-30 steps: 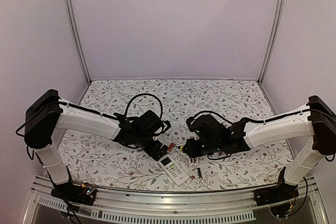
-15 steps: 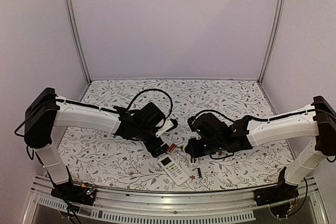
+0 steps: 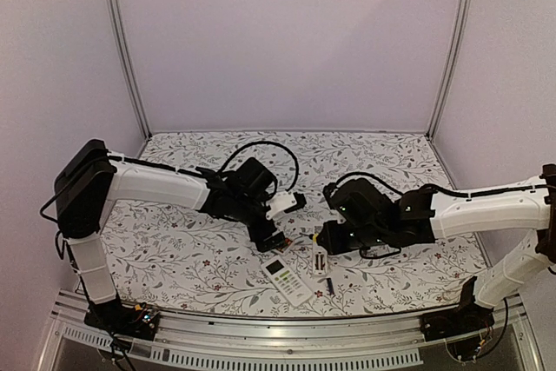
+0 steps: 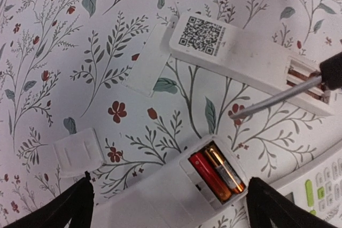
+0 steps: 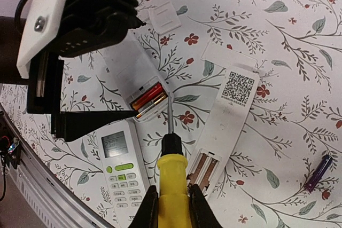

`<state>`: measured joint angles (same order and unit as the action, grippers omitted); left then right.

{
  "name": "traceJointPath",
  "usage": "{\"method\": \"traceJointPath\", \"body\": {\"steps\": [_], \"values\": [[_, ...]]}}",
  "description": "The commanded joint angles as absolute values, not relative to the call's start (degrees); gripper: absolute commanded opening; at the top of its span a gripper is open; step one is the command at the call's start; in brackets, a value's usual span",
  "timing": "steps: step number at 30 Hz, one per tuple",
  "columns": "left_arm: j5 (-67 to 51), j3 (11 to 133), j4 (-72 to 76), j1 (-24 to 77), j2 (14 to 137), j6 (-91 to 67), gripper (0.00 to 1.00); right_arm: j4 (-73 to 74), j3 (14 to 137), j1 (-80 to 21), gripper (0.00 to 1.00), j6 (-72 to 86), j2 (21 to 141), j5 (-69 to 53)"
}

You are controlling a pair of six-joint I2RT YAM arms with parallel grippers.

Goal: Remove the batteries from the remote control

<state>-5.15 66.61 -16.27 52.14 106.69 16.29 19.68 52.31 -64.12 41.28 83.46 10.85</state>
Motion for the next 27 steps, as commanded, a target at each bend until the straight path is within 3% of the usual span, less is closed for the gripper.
{"method": "traceJointPath", "body": {"steps": [1, 12, 27], "values": [[-10.31, 69.93, -14.94, 49.86, 110.03, 16.96, 1.0, 20.92, 53.08, -64.37, 0.0, 42.31, 81.62, 12.43], [-20.26, 65.63, -20.45, 46.89, 107.8, 12.18, 0.98, 20.44, 52.37, -64.4, 0.0, 43.12, 79.63, 12.75], [-19.2, 57.46, -21.02, 48.19, 99.67, 7.57, 0.95, 19.39, 51.98, -64.42, 0.0, 42.43, 78.69, 12.08]]}}
